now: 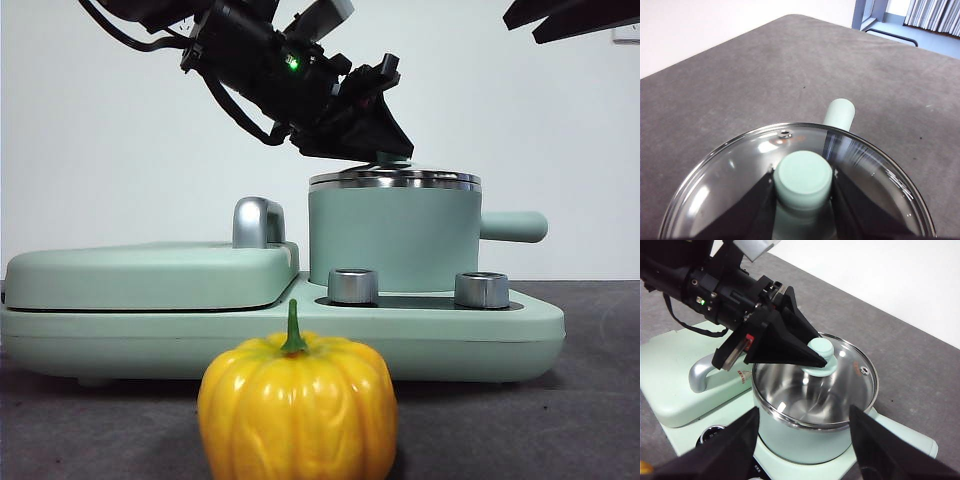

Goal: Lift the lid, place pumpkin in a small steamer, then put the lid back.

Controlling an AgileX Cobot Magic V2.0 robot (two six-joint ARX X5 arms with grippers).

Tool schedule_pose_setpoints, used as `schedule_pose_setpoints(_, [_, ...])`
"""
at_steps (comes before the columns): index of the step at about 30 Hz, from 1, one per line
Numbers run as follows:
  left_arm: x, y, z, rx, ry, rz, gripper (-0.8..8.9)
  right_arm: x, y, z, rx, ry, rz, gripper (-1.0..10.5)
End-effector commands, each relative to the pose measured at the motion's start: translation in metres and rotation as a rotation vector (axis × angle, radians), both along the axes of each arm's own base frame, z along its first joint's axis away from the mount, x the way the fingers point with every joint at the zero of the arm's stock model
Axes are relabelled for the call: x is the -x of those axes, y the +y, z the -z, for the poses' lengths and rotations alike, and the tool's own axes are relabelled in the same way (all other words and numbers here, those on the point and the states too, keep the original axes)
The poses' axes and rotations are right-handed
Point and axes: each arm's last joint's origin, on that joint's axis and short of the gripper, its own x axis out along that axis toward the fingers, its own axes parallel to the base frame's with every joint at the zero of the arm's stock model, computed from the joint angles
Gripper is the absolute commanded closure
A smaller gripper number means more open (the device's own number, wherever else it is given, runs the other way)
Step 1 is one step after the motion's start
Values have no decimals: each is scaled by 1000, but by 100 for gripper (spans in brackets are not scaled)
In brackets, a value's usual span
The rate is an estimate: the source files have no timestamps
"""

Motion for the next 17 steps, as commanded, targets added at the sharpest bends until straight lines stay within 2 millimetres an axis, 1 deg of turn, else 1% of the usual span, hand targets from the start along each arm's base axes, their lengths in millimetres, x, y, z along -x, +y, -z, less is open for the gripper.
schedule_pose_setpoints(1, [0, 1, -18, 29, -69, -27, 797, -1, 1, -7, -15, -14, 0, 662])
schedule_pose_setpoints(14, [12, 10, -50, 84, -126, -31, 797, -1, 1, -7, -14, -15, 3, 662])
schedule_pose_setpoints(17, [17, 15, -60, 121, -103, -45, 797, -1, 1, -7, -14, -15, 3, 662])
